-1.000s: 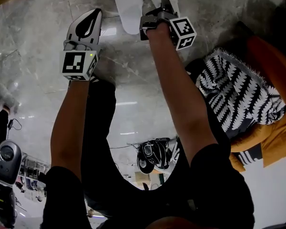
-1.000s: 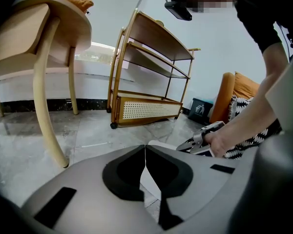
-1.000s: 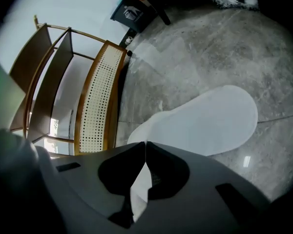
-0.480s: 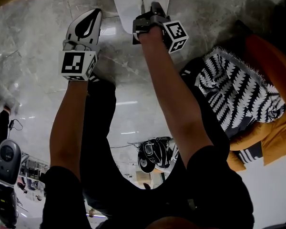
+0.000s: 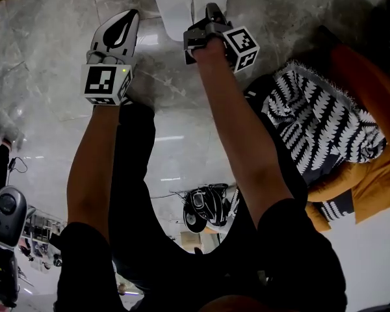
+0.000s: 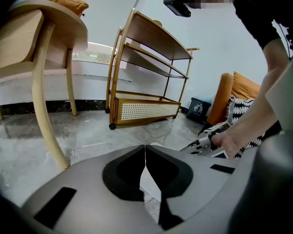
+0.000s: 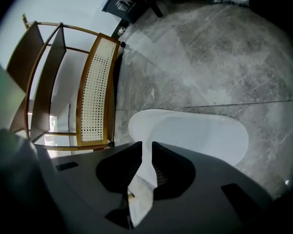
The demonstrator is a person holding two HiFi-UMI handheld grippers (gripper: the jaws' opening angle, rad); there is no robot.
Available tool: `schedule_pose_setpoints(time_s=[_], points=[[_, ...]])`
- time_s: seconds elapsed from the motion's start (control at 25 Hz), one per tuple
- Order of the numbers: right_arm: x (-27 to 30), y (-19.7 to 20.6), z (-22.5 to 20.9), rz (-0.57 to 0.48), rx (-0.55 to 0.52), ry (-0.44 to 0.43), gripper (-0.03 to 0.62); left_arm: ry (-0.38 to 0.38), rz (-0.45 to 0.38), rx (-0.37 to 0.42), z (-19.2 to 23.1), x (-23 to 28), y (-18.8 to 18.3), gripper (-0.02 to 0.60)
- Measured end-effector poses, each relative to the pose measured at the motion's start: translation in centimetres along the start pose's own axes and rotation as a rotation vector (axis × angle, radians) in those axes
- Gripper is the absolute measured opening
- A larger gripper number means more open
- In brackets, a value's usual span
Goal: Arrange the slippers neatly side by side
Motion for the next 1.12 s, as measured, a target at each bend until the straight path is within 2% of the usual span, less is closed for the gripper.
schedule_pose_setpoints(time_s=[0.08, 0.2, 0.28, 0.44, 0.56, 0.76, 0.96, 1.12], points=[[-1.8, 0.4, 0.2, 0.024, -0.010, 0.021, 0.084, -0.004, 0.010, -0.004, -0.6, -0.6, -0.5, 0.017], [-4.5, 0.6, 2.3, 0.086, -0.112, 0.005, 0.061, -0.011, 0.019, -0.020, -1.9, -1.8, -1.9, 0.017], [-5.9, 0.4, 5.5, 0.143, -0.268, -0.050, 0.043, -0.010, 0.017, -0.034, -2.8, -2.9, -3.3, 0.017], [-8.3, 0.4, 14.1, 0.228, -0.649, -0.191, 0.035, -0.019, -0.015, -0.056, -4.1, -5.6, -7.5, 0.017], [-11.4, -0.1, 21.2, 0.242, -0.925, -0.285, 0.032, -0.040, -0.039, -0.078, -5.5, -8.3, -11.9, 0.017], [-18.3, 0.0, 32.3, 0.278, -1.322, -0.378, 0.031, -0.066, -0.095, -0.086, -7.6, -14.0, -20.5, 0.017], [-27.5, 1.0, 40.9, 0.348, -1.542, -0.419, 0.031, -0.079, -0.143, -0.081, -9.8, -20.9, -29.3, 0.017], [-34.3, 0.6, 49.2, 0.335, -1.613, -0.588, 0.031, -0.102, -0.244, -0.034, -11.3, -25.9, -37.7, 0.015]])
Point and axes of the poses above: the fingertips, and each gripper's own axes: x forward along the fingers, z to its left, y out of its underside, the point moved 9 cm from there along -x, backward along the fingers, and after that the axes turned 10 degrees about -y, right-handed, at the moved point
